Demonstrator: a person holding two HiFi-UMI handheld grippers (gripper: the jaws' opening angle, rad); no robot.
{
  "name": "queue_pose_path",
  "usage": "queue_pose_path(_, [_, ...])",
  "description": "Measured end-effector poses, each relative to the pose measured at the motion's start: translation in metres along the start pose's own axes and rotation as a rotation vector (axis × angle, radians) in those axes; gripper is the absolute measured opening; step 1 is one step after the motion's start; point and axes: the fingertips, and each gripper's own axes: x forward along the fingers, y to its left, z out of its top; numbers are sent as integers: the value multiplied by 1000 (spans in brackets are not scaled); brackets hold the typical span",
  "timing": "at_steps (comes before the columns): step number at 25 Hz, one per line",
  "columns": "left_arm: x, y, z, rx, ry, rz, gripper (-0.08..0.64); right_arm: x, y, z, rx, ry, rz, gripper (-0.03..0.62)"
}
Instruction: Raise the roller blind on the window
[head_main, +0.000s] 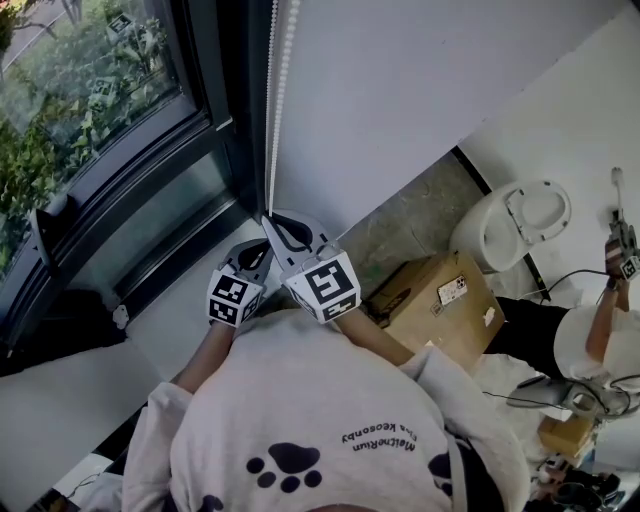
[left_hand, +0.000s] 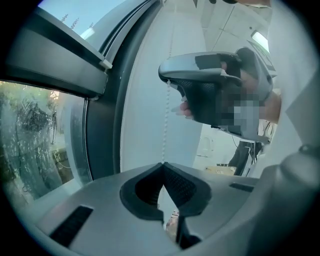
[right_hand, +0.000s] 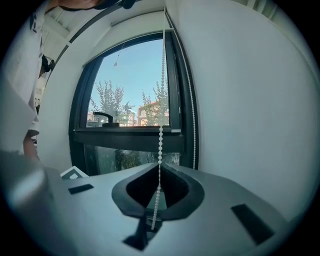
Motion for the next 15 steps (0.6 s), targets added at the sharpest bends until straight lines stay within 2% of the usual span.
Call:
queue_pose_path(10, [2,2,-44,-43,93,2,8,6,8,-43,10,73,23,14])
queue_pose_path(15, [2,1,-49,-54,94,0,8,7,12,-48,5,69,30,14])
